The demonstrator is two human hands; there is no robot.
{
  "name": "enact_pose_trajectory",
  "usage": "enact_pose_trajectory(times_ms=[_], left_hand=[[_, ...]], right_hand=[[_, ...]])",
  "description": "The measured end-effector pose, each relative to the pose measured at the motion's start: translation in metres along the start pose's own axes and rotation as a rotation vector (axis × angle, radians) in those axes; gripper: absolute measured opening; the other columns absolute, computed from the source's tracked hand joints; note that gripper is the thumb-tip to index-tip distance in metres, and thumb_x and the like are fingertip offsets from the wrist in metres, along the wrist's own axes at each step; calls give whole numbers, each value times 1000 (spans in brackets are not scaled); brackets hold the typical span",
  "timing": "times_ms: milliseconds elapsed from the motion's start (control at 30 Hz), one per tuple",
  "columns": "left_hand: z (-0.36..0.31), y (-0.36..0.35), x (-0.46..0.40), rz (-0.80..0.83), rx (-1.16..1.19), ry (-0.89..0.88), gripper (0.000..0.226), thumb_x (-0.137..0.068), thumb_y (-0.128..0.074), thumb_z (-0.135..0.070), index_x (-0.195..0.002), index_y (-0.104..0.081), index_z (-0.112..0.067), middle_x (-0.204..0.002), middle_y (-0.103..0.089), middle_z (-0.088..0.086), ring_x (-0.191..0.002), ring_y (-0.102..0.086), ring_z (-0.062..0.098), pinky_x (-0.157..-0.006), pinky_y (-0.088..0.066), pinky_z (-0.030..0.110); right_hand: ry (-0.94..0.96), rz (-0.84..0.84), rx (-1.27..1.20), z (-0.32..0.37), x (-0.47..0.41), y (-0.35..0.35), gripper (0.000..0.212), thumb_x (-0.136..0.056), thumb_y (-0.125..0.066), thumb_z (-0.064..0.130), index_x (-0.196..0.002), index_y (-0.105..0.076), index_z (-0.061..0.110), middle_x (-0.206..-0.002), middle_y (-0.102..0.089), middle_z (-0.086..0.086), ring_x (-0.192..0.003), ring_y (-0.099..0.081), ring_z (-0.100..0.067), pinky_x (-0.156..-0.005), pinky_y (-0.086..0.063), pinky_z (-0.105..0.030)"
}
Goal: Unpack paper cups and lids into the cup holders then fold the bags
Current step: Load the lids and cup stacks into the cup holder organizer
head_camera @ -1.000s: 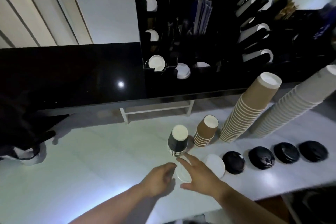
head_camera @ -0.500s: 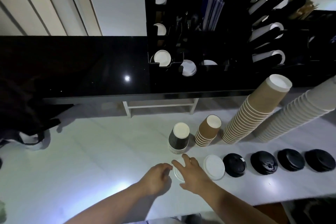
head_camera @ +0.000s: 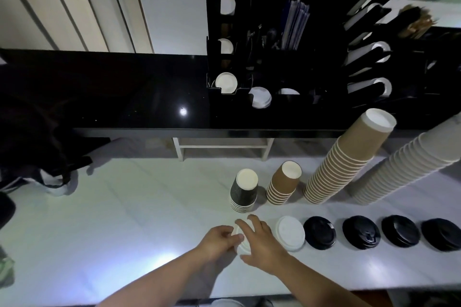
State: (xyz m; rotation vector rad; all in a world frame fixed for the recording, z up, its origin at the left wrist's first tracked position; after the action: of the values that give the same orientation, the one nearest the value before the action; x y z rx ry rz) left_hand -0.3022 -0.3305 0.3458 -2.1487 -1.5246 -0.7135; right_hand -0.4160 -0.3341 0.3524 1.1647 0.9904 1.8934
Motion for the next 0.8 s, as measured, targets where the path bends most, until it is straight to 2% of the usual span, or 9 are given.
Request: enact_pose_trajectory(times_ms=[67, 133, 200, 267, 333, 400, 500, 567, 800], left_hand=[[0, 5, 2, -2, 18, 29, 29, -88, -74, -6, -64, -60, -15, -56, -57, -6, -50, -52, 7, -54, -41, 17], [-1, 12, 8, -19, 52, 62, 14, -79, -79, -12, -75, -66, -11, -64, -60, 2, -57, -53, 14, -62, -42, 24], [1, 20, 12, -47, 86, 95, 30, -69, -82, -19, -91, -66, -7, -68, -61, 5, -60, -52, 18, -63, -42, 28], [0, 27, 16, -58, 118, 133, 50, -64, -84, -21, -108, -65, -6, -74, -64, 8, -62, -54, 20, -62, -44, 28], [-6, 29, 20, -10, 156, 136, 61, -64, -86, -22, -119, -63, -9, -82, -66, 13, -68, -56, 23, -65, -46, 30], [-21, 29, 26, 64, 175, 115, 60, -69, -86, -23, -124, -62, -12, -90, -68, 15, -75, -57, 25, -70, -49, 33], [-53, 32, 39, 139, 139, 64, 53, -76, -83, -25, -125, -64, -17, -101, -72, 13, -85, -65, 25, -78, -55, 32], [-80, 35, 47, 165, 104, 14, 48, -79, -82, -28, -124, -66, -19, -108, -73, 14, -91, -68, 25, -84, -56, 34], [-202, 37, 54, 163, 29, -209, 35, -78, -80, -34, -107, -71, -16, -91, -67, 4, -88, -67, 20, -89, -58, 36]], right_hand=[[19, 6, -67, 0, 2, -1, 96, -82, -70, 51, -155, -9, 40, -161, -6, 2, -146, -20, -29, -119, -26, -41], [32, 13, -176, 0, 8, 1, 99, -78, -70, 61, -153, -7, 47, -163, -1, 12, -148, -16, -22, -120, -27, -41], [28, -10, -321, -2, 14, 9, 93, -77, -63, 74, -151, -10, 53, -162, -3, 21, -147, -19, -14, -119, -29, -40], [-15, -52, -492, -5, 18, 23, 77, -86, -53, 75, -151, -21, 48, -159, -19, 21, -143, -28, -8, -118, -31, -37], [-99, -119, -666, -10, 20, 41, 55, -99, -47, 60, -147, -39, 37, -151, -41, 12, -136, -41, -11, -116, -33, -34], [-171, -209, -742, -15, 22, 62, 37, -102, -50, 46, -136, -55, 31, -137, -58, 8, -125, -52, -11, -107, -39, -30], [-201, -262, -860, -12, 28, 94, 18, -98, -58, 46, -110, -69, 36, -108, -71, 17, -105, -63, -5, -87, -47, -18], [-184, -297, -896, -10, 31, 120, 18, -96, -61, 48, -103, -70, 34, -100, -73, 18, -99, -65, -2, -80, -48, -13], [-244, -312, -1056, -18, 21, 216, 31, -94, -66, 46, -110, -71, 20, -108, -71, 1, -98, -67, -17, -80, -58, -34]])
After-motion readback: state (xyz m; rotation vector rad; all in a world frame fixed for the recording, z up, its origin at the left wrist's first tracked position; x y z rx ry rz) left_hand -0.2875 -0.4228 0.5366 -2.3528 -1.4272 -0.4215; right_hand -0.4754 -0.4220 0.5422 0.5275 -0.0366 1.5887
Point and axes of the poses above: each hand's wrist, its own x-axis away from the middle knuckle, its own y-axis out of the back of the hand, z = x × y, the point moved 10 cm from there along -x, towards the middle knuckle
